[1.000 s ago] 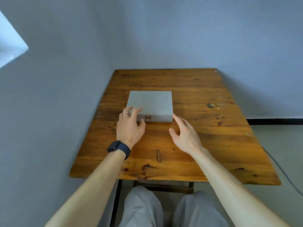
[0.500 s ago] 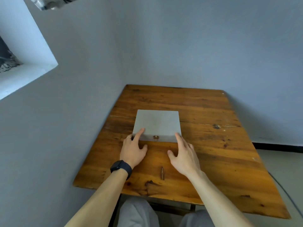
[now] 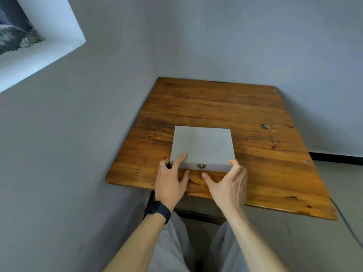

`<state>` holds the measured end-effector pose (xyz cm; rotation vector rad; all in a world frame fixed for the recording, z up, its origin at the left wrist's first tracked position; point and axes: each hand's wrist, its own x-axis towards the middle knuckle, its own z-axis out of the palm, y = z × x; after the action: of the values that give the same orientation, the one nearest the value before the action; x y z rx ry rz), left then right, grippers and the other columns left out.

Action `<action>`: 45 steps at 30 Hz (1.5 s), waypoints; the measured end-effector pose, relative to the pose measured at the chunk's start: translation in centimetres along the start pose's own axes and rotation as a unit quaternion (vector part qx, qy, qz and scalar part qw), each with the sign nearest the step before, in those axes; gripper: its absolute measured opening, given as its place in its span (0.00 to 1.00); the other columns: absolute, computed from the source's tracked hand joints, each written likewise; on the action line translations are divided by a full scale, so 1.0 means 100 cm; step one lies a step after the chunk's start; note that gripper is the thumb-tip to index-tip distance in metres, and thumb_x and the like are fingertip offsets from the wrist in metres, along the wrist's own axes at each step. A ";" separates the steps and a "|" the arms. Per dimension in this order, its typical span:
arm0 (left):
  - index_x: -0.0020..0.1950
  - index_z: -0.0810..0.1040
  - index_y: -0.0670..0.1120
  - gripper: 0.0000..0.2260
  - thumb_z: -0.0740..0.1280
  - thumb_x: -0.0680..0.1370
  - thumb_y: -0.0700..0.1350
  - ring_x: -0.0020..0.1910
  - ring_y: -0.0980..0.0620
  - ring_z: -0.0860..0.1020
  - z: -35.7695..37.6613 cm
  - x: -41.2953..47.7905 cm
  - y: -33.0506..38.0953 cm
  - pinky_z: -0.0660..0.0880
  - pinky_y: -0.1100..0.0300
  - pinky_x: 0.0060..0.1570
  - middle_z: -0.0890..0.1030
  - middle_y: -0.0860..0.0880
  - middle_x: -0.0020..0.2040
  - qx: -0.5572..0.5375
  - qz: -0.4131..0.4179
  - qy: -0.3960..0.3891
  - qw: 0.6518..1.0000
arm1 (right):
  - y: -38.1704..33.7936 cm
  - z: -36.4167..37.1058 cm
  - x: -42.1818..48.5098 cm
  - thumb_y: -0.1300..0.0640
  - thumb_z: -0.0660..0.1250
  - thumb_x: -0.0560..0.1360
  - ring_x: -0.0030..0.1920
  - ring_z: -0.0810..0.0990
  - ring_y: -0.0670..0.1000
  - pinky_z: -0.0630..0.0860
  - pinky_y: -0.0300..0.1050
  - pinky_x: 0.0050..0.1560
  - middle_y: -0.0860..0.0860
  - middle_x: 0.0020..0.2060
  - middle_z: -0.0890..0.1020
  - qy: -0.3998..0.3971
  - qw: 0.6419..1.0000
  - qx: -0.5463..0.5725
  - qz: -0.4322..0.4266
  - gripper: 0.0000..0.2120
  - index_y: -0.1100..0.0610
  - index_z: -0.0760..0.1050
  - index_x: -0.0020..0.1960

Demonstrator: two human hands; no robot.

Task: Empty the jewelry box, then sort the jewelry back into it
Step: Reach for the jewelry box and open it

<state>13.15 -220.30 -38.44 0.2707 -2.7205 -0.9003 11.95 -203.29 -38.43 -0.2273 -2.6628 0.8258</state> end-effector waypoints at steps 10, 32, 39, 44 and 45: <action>0.75 0.62 0.66 0.26 0.67 0.79 0.57 0.63 0.45 0.74 -0.001 -0.001 -0.002 0.80 0.51 0.49 0.68 0.44 0.66 0.009 0.004 -0.006 1.000 | -0.005 -0.001 0.002 0.26 0.70 0.63 0.53 0.73 0.58 0.73 0.50 0.48 0.59 0.57 0.70 0.010 0.998 -0.054 0.001 0.47 0.51 0.60 0.71; 0.78 0.63 0.58 0.30 0.60 0.79 0.66 0.56 0.46 0.80 -0.046 0.047 -0.008 0.80 0.53 0.45 0.79 0.46 0.66 0.191 0.140 -0.071 0.969 | 0.009 -0.006 -0.007 0.32 0.60 0.75 0.64 0.78 0.54 0.79 0.53 0.59 0.53 0.65 0.77 0.003 0.999 0.041 0.031 0.36 0.55 0.61 0.74; 0.63 0.81 0.52 0.27 0.63 0.75 0.69 0.39 0.48 0.82 -0.080 0.076 0.017 0.77 0.58 0.31 0.85 0.47 0.41 0.188 0.203 0.082 0.957 | 0.009 -0.005 -0.003 0.34 0.51 0.81 0.64 0.77 0.54 0.78 0.52 0.59 0.53 0.65 0.77 0.007 1.000 0.014 0.022 0.30 0.53 0.66 0.74; 0.63 0.78 0.52 0.28 0.61 0.75 0.71 0.37 0.49 0.80 -0.100 0.108 0.042 0.79 0.54 0.33 0.83 0.48 0.41 0.166 0.142 0.064 0.974 | 0.013 -0.002 0.001 0.46 0.60 0.81 0.46 0.79 0.51 0.72 0.40 0.40 0.48 0.44 0.78 0.041 0.998 0.040 0.025 0.10 0.52 0.72 0.53; 0.64 0.78 0.52 0.28 0.61 0.75 0.70 0.36 0.49 0.79 -0.102 0.115 0.046 0.79 0.53 0.33 0.82 0.48 0.39 0.161 0.138 0.064 0.975 | 0.013 -0.003 0.003 0.48 0.63 0.80 0.45 0.79 0.50 0.70 0.40 0.40 0.47 0.43 0.77 0.039 0.998 0.040 0.025 0.07 0.52 0.71 0.52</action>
<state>4.93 -225.30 -25.63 0.0070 -2.6833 -0.3524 11.90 -202.01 -38.86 -0.3017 -2.5548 0.9183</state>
